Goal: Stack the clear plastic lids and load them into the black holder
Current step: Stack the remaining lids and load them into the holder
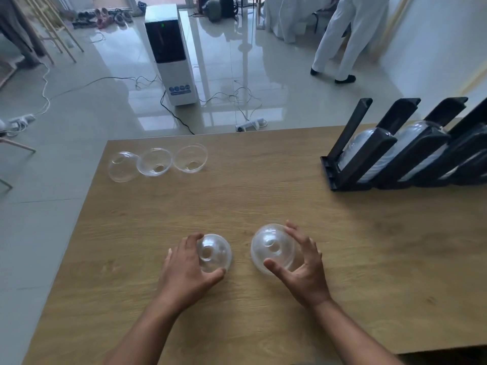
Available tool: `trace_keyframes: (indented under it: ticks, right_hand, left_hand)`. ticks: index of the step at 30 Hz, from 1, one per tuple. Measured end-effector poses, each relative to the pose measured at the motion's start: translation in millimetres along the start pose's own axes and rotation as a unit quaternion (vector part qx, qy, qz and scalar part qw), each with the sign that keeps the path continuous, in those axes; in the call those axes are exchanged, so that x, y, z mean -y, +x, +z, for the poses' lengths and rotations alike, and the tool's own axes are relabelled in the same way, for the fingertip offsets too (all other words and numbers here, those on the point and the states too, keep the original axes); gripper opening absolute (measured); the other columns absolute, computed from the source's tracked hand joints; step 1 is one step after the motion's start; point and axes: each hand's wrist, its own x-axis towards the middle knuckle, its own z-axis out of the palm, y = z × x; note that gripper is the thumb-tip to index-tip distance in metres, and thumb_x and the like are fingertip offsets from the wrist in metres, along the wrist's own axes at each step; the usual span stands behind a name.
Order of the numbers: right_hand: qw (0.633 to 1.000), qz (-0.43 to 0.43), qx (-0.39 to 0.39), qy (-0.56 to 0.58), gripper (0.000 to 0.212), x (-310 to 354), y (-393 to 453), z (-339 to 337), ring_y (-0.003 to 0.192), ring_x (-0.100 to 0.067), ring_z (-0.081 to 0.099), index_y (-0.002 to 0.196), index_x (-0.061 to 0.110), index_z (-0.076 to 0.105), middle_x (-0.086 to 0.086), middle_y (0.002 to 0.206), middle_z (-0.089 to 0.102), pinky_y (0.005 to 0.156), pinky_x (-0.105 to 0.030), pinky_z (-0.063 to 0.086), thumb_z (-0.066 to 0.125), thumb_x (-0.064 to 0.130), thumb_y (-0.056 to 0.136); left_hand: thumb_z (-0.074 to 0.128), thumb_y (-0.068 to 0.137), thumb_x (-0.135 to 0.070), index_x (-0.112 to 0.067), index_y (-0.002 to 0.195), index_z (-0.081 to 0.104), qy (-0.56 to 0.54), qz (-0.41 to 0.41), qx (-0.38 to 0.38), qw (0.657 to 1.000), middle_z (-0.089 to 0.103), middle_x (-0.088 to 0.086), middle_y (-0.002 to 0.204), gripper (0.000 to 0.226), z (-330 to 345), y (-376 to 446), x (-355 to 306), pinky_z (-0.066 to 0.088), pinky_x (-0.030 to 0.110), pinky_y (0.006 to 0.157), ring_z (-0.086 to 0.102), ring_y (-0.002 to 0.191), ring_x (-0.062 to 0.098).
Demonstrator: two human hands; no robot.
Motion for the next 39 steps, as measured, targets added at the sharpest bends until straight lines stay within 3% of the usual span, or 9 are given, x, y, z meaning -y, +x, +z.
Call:
trace_keyframes:
  ticks: [6,9,12,15,18,24,30,34,39]
  right_hand:
    - [0.997,0.016,0.067,-0.022,0.081,-4,4,-2,0.130,-0.007,0.056,0.141,0.034,0.050,0.021,0.150,0.050,0.109,-0.053,0.041,0.075,0.070,0.074]
    - [0.994,0.004,0.102,-0.042,0.085,-7,5,-3,0.137,-0.006,0.050,0.147,0.025,0.046,0.019,0.157,0.043,0.115,-0.041,0.036,0.068,0.071,0.079]
    - [0.990,-0.005,0.118,-0.073,0.092,-11,5,-2,0.140,-0.009,0.047,0.155,0.021,0.039,0.010,0.160,0.042,0.112,-0.030,0.027,0.061,0.073,0.083]
    - [0.988,-0.030,0.117,-0.091,0.089,-14,4,2,0.146,-0.011,0.039,0.158,0.023,0.031,0.002,0.162,0.039,0.111,-0.035,0.026,0.057,0.070,0.087]
    - [0.988,-0.058,0.097,-0.102,0.090,-21,1,5,0.146,-0.016,0.041,0.157,0.014,0.037,-0.002,0.162,0.040,0.109,-0.041,0.033,0.053,0.072,0.090]
    - [0.985,-0.083,0.073,-0.130,0.094,-27,-2,10,0.141,-0.022,0.047,0.153,0.002,0.043,-0.009,0.159,0.044,0.107,-0.043,0.038,0.046,0.074,0.093]
    - [0.981,-0.104,0.053,-0.155,0.093,-25,-3,10,0.132,-0.020,0.050,0.148,-0.005,0.048,-0.016,0.152,0.050,0.101,-0.044,0.044,0.048,0.071,0.093]
    - [0.979,-0.110,0.046,-0.167,0.091,-23,-3,9,0.125,-0.021,0.050,0.146,-0.007,0.050,-0.019,0.148,0.055,0.096,-0.043,0.046,0.057,0.063,0.088]
    - [0.975,-0.122,0.041,-0.179,0.090,-22,-3,10,0.130,-0.012,0.047,0.144,-0.007,0.052,-0.019,0.145,0.058,0.095,-0.042,0.048,0.056,0.064,0.088]
  left_hand:
    - [0.072,0.063,-0.069,-0.032,0.143,0.034,-0.023,-0.010,0.007,1.000,0.049,-0.013,0.128,0.096,0,-5,-2,0.034,0.052,0.115,0.050,0.119,0.012]
    - [0.076,0.065,-0.066,-0.029,0.147,0.032,-0.033,-0.015,0.016,0.999,0.048,-0.010,0.134,0.100,-3,-6,-6,0.039,0.051,0.112,0.050,0.123,0.015]
    - [0.080,0.061,-0.069,-0.023,0.154,0.025,-0.033,-0.018,0.068,0.997,0.040,-0.006,0.149,0.117,-12,-4,-11,0.039,0.047,0.114,0.043,0.136,0.016]
    - [0.081,0.049,-0.078,-0.021,0.157,0.020,-0.043,-0.018,0.135,0.990,0.031,-0.001,0.159,0.136,-41,17,-20,0.038,0.042,0.115,0.037,0.142,0.017]
    - [0.080,0.046,-0.083,-0.017,0.154,0.029,0.035,0.013,0.142,0.989,0.038,0.004,0.156,0.136,-82,71,-39,0.038,0.041,0.115,0.040,0.141,0.021]
    - [0.091,0.054,-0.063,-0.018,0.150,0.033,0.223,0.078,0.071,0.969,0.041,0.008,0.152,0.121,-124,201,-78,0.038,0.047,0.112,0.038,0.137,0.030]
    - [0.094,0.051,-0.057,-0.027,0.159,0.015,0.436,0.145,0.126,0.879,0.028,0.002,0.164,0.137,-125,262,-81,0.027,0.054,0.118,0.030,0.147,0.032]
    - [0.094,0.052,-0.055,-0.031,0.153,0.027,0.458,0.147,0.153,0.863,0.041,-0.001,0.155,0.124,-120,271,-70,0.034,0.046,0.110,0.045,0.136,0.028]
    - [0.094,0.054,-0.054,-0.026,0.143,0.039,0.400,0.185,0.114,0.891,0.051,0.002,0.141,0.108,-124,268,-61,0.047,0.040,0.092,0.055,0.119,0.028]
